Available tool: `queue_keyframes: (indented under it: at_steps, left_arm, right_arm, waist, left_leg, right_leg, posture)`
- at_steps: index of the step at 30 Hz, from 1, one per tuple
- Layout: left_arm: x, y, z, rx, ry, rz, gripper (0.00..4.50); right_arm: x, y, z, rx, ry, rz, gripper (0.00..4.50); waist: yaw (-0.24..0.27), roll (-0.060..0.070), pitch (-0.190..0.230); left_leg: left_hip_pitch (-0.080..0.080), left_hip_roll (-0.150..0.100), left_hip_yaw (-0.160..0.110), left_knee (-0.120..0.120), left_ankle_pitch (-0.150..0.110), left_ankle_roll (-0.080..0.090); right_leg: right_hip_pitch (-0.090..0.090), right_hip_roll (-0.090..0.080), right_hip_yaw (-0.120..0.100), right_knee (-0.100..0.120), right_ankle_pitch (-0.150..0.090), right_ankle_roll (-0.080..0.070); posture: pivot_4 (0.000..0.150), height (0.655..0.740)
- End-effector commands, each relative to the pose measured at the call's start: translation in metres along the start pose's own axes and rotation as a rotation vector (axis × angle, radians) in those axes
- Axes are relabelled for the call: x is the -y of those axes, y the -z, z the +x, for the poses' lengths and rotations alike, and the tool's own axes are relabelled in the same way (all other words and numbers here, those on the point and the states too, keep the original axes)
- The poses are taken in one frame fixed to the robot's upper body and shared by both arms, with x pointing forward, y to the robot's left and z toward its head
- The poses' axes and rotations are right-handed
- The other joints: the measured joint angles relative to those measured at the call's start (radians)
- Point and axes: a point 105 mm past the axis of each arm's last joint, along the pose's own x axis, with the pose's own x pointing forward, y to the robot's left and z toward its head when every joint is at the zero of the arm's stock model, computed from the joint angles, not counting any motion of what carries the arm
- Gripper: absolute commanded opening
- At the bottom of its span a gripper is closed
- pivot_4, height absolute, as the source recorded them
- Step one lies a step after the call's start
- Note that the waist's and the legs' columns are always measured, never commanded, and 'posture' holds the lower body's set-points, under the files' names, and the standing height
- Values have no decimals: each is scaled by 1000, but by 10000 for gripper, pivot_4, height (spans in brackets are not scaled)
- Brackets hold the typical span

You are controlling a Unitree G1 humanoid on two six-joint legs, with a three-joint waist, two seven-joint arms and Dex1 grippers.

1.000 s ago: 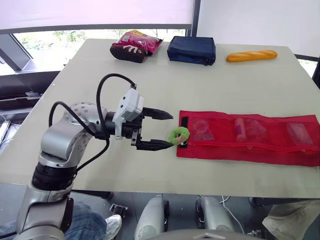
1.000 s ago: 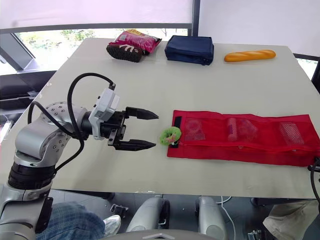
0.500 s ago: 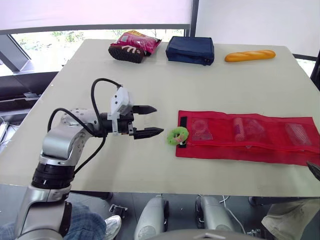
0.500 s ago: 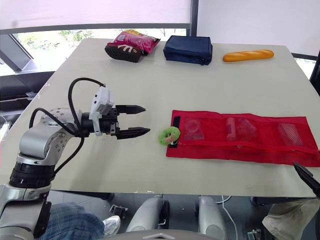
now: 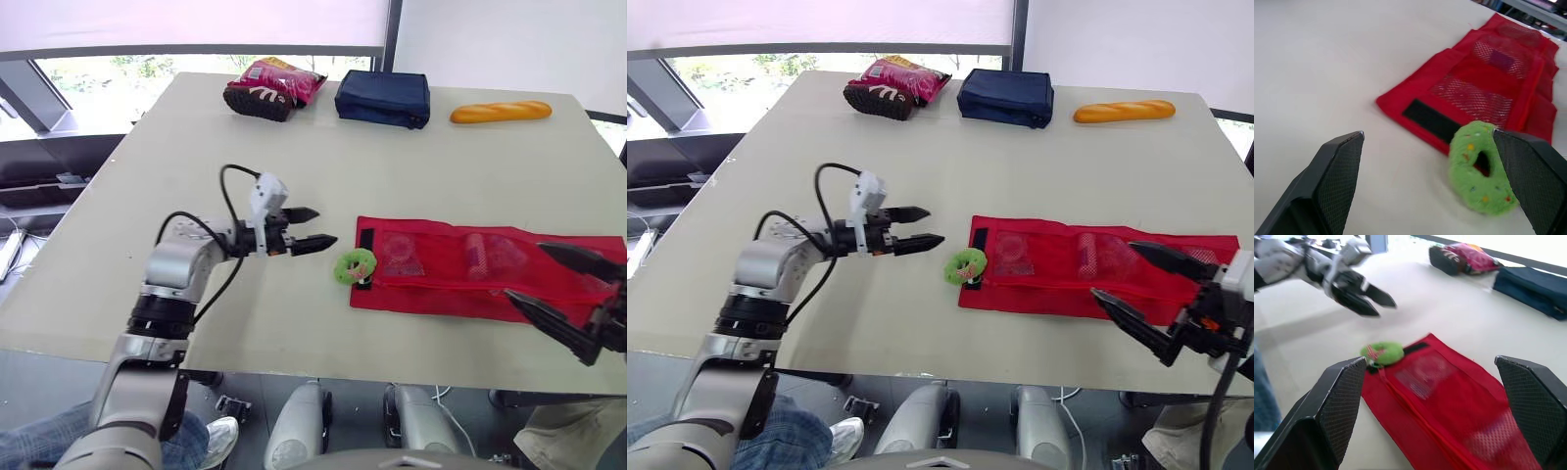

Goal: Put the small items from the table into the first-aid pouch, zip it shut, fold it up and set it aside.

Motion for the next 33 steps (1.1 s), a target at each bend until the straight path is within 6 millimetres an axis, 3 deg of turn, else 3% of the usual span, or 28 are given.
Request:
queue_keyframes:
  at_steps: [1, 7, 22, 32, 33]
  left_arm:
    - [-8, -2, 12, -6, -20, -118, 45000]
    - [-19, 4, 31, -37, -47, -281, 45000]
    - [10, 23, 82, -185, 127, -431, 45000]
    - [12, -9, 88, -16, 206, -619, 45000]
    - [12, -9, 89, -15, 205, -623, 39793]
  right_arm:
    - [-14, -9, 12, 33, -62, -15, 44800]
    - [-20, -12, 20, 53, -75, -20, 44800]
    - [-26, -16, 32, 83, -61, -40, 44800]
    - [-26, -14, 28, 86, -35, -42, 44800]
    - [-26, -14, 28, 85, -35, -42, 45000]
  waist:
    - [0, 0, 0]
    - [0, -1, 0]
    - [4, -2, -2]
    - [8, -2, -3]
    - [7, -2, -3]
  left_leg:
    - [0, 0, 0, 0, 0, 0]
    - [0, 0, 0, 0, 0, 0]
    - [0, -2, -2, 0, 0, 0]
    - [0, -3, -4, 1, 0, 0]
    - [0, -3, -4, 1, 0, 0]
  right_leg:
    - [0, 0, 0, 0, 0, 0]
    - [0, 0, 0, 1, 0, 0]
    - [1, -1, -1, 0, 0, 0]
    - [3, -1, -2, -1, 0, 0]
    - [3, -1, -2, -1, 0, 0]
  posture:
    - [1500, 7164]
    - [1500, 7164]
    - [1500, 7164]
    - [1500, 7164]
    - [1500, 7164]
